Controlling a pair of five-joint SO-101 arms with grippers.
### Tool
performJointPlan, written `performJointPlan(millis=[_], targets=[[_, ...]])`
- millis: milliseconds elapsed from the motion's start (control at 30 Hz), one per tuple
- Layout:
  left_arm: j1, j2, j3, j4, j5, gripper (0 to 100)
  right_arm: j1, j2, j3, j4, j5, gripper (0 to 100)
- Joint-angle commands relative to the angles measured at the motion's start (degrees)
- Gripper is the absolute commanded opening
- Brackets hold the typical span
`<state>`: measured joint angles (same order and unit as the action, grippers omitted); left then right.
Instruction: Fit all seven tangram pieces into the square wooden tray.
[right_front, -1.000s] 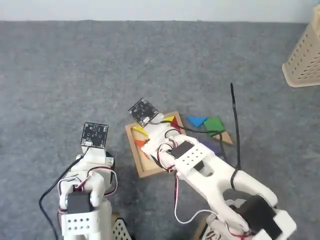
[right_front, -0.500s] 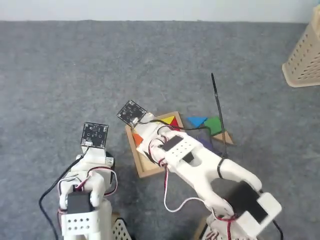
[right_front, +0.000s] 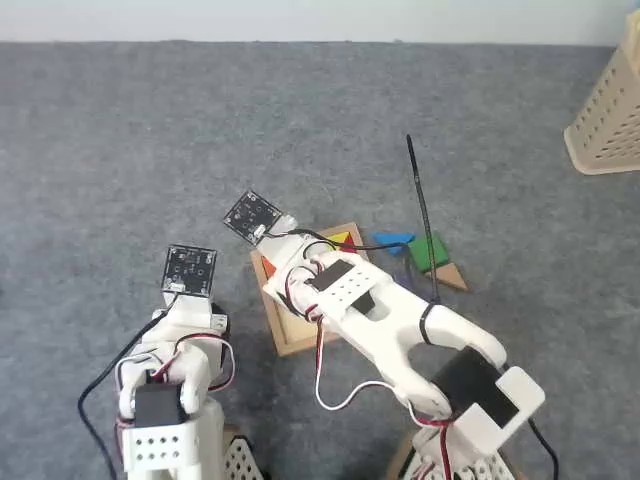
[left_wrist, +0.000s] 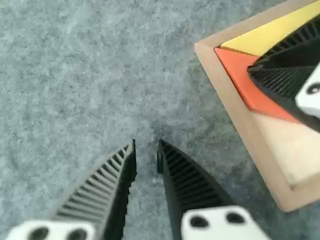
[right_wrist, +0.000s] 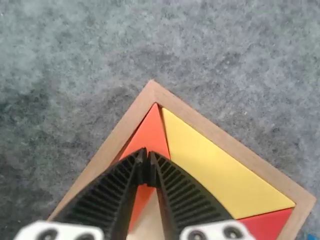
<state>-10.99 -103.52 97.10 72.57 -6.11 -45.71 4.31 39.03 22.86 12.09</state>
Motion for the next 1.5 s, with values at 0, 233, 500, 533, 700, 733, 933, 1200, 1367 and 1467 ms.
performJointPlan(millis=[0, 233, 500, 533, 700, 733, 933, 1200, 1367, 1467], targets=[[0.09, -1.23, -0.57, 0.0, 0.44, 7, -0.57, 0.4, -1.58, 0.48, 0.62, 0.6], [0.09, -1.23, -0.57, 0.0, 0.44, 7, -0.48, -7.52, -0.88, 3.82, 0.53, 0.6], [0.09, -1.23, -0.57, 0.0, 0.44, 7, 1.71, -24.57, -0.62, 18.15, 0.97, 0.6], [0.09, -1.23, -0.57, 0.0, 0.44, 7, 3.03, -27.12, -0.62, 20.7, 0.97, 0.6], [0.09, -1.23, -0.57, 0.0, 0.44, 7, 13.85, -37.23, -0.79, 32.22, 0.97, 0.6], [0.09, -1.23, -0.57, 0.0, 0.44, 7, 16.31, -37.93, -0.88, 33.63, 1.05, 0.6], [0.09, -1.23, -0.57, 0.0, 0.44, 7, 29.23, -35.3, -0.88, 39.69, 0.97, 0.7], [0.09, -1.23, -0.57, 0.0, 0.44, 7, 35.65, -26.51, -0.88, 47.43, 3.08, 13.0], [0.09, -1.23, -0.57, 0.0, 0.44, 7, 39.69, -22.81, -0.88, 46.99, 6.86, 19.9], [0.09, -1.23, -0.57, 0.0, 0.44, 7, 41.1, -21.76, -0.97, 45.58, 10.73, 20.1]])
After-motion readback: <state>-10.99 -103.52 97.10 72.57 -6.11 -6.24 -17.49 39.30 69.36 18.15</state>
